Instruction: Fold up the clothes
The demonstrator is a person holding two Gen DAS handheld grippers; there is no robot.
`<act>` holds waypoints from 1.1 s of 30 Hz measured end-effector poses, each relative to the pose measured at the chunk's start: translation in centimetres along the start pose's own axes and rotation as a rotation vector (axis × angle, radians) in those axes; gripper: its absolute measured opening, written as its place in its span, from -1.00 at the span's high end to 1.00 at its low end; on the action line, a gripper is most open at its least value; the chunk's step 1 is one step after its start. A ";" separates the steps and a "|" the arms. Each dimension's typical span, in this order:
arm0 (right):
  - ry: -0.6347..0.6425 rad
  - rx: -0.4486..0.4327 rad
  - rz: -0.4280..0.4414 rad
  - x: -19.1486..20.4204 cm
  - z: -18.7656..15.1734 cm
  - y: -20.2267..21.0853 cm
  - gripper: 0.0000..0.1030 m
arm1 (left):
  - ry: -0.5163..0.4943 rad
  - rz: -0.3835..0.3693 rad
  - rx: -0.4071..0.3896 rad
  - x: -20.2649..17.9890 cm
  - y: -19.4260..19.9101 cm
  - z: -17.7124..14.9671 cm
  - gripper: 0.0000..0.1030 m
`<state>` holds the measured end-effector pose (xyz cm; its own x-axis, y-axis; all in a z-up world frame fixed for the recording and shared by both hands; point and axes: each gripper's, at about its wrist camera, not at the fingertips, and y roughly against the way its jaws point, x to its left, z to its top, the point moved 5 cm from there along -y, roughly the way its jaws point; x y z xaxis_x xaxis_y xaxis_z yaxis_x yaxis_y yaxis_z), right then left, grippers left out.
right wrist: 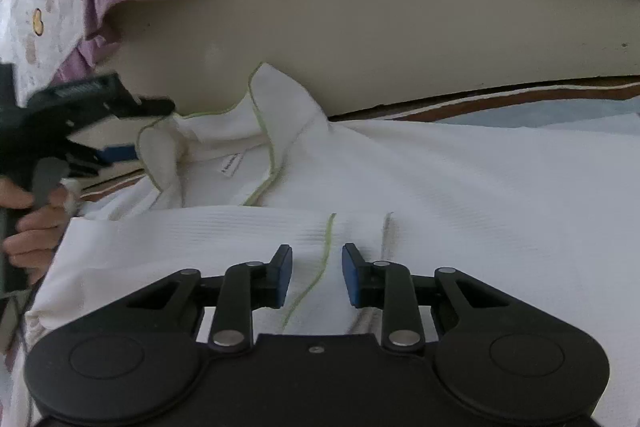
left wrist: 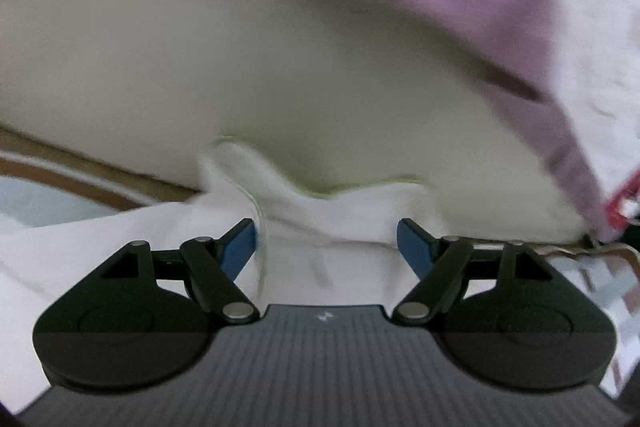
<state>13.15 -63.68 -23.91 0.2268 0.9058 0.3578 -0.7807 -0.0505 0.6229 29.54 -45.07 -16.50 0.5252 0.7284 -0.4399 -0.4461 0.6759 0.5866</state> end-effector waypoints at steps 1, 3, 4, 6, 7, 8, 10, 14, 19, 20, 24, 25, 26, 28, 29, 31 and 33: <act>0.005 0.001 -0.014 -0.1 0.1 0.0 0.38 | 0.000 -0.027 0.011 -0.7 -0.4 0.0 -0.49; 0.004 0.004 -0.020 -0.2 0.1 0.1 0.38 | -0.018 -0.067 0.028 -2.3 -1.0 -0.4 -0.47; -0.001 0.004 -0.020 -0.2 0.1 0.1 0.38 | -0.048 -0.091 0.038 -3.5 -1.3 -0.8 -0.47; -0.003 0.006 -0.020 -0.3 0.1 0.1 0.38 | -0.117 -0.114 0.070 -5.8 -1.7 -1.7 -0.49; -0.008 0.008 -0.018 -0.3 0.1 0.1 0.38 | -0.151 -0.117 0.085 -6.9 -2.2 -2.2 -0.49; -0.014 0.010 -0.016 -0.4 0.1 0.1 0.38 | -0.183 -0.119 0.101 -8.0 -2.6 -2.7 -0.49; -0.031 0.013 -0.007 -0.6 0.2 0.0 0.38 | -0.223 -0.083 0.130 -8.6 -4.3 -3.2 -0.49; -0.073 0.016 0.017 -1.2 0.3 0.0 0.38 | -0.253 0.032 0.166 -7.9 -7.3 -3.5 0.24; -0.102 0.018 0.037 -1.5 0.3 -0.2 0.38 | -0.232 0.124 0.141 -6.3 -8.3 -3.0 0.78; -0.104 0.017 0.039 -1.5 0.3 -0.2 0.39 | -0.230 0.141 0.142 -6.0 -8.4 -2.9 0.78; -0.110 0.017 0.043 -1.6 0.3 -0.3 0.38 | -0.241 0.203 0.125 -4.5 -8.5 -2.8 0.88; -0.111 0.017 0.044 -1.6 0.3 -0.3 0.38 | -0.261 0.226 0.110 -4.4 -8.6 -2.7 0.88; -0.112 0.018 0.046 -1.6 0.3 -0.3 0.38 | -0.281 0.248 0.095 -4.4 -8.7 -2.6 0.88; -0.115 0.018 0.050 -1.7 0.3 -0.4 0.39 | -0.311 0.294 0.065 -4.3 -8.9 -2.4 0.88; -0.116 0.017 0.051 -1.7 0.3 -0.4 0.39 | -0.301 0.311 0.056 -4.1 -9.0 -2.2 0.88; -0.117 0.016 0.052 -1.8 0.3 -0.3 0.39 | -0.276 0.350 0.052 -3.5 -9.3 -2.1 0.83; -0.113 0.015 0.051 -1.7 0.2 -0.3 0.39 | -0.256 0.397 0.056 -3.3 -9.5 -2.1 0.75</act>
<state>13.17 -65.30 -24.55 0.2514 0.8489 0.4649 -0.7846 -0.1025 0.6115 30.50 -53.63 -22.05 0.4869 0.8734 0.0028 -0.6124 0.3391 0.7141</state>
